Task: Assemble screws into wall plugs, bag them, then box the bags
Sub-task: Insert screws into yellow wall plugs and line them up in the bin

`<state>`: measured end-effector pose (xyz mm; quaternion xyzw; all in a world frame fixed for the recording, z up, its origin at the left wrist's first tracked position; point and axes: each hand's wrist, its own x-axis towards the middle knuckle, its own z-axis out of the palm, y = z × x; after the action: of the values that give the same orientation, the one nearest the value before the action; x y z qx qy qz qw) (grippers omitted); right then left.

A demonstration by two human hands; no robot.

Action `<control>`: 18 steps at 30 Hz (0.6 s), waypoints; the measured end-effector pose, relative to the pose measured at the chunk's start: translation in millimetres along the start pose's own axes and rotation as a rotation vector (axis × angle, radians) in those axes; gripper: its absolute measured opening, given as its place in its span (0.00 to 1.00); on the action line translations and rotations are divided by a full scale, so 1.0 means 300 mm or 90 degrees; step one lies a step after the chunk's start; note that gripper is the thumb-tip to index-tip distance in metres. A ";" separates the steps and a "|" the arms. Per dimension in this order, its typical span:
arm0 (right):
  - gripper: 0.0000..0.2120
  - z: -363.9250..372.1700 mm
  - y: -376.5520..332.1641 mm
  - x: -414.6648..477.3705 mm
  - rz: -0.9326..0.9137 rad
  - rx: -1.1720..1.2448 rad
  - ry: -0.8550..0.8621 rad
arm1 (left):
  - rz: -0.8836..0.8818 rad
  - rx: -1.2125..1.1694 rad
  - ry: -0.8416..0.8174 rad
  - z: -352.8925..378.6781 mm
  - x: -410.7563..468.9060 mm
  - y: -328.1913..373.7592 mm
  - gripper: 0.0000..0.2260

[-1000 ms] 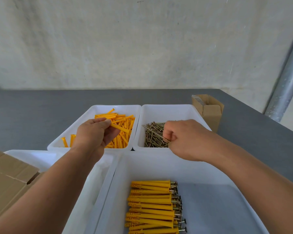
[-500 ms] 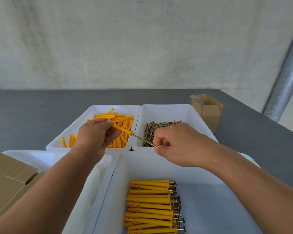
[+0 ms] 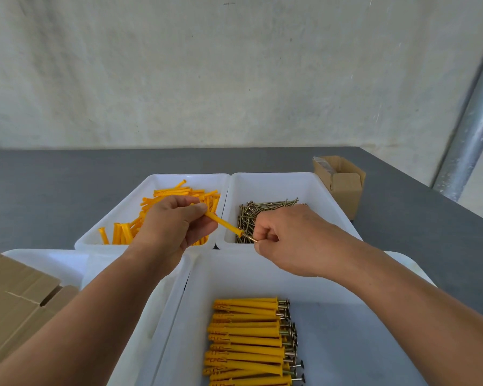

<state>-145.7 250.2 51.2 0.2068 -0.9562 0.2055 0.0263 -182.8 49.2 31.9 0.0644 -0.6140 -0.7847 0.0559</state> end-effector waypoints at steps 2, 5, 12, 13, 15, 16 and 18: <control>0.03 0.002 0.001 0.000 0.024 0.042 -0.007 | -0.008 -0.002 -0.026 0.008 -0.010 0.001 0.03; 0.04 0.004 0.001 0.000 0.055 0.103 -0.028 | -0.012 0.006 -0.066 0.019 -0.023 0.003 0.04; 0.03 0.003 -0.009 0.001 0.064 0.180 -0.073 | -0.010 0.025 -0.119 0.030 -0.042 0.003 0.04; 0.03 0.003 -0.010 0.001 0.065 0.179 -0.068 | -0.008 0.031 -0.129 0.030 -0.045 0.004 0.04; 0.04 0.000 -0.012 -0.003 0.067 0.165 -0.071 | 0.002 0.058 -0.152 0.028 -0.050 0.010 0.03; 0.05 -0.004 -0.012 -0.006 0.068 0.152 -0.090 | 0.012 0.083 -0.159 0.025 -0.051 0.014 0.02; 0.06 -0.012 -0.016 -0.019 0.070 0.115 -0.169 | 0.038 0.132 -0.146 0.017 -0.047 0.022 0.03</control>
<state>-138.7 249.9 55.6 0.1810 -0.9388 0.2626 -0.1304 -169.9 55.0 39.9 -0.0384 -0.6957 -0.7173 0.0013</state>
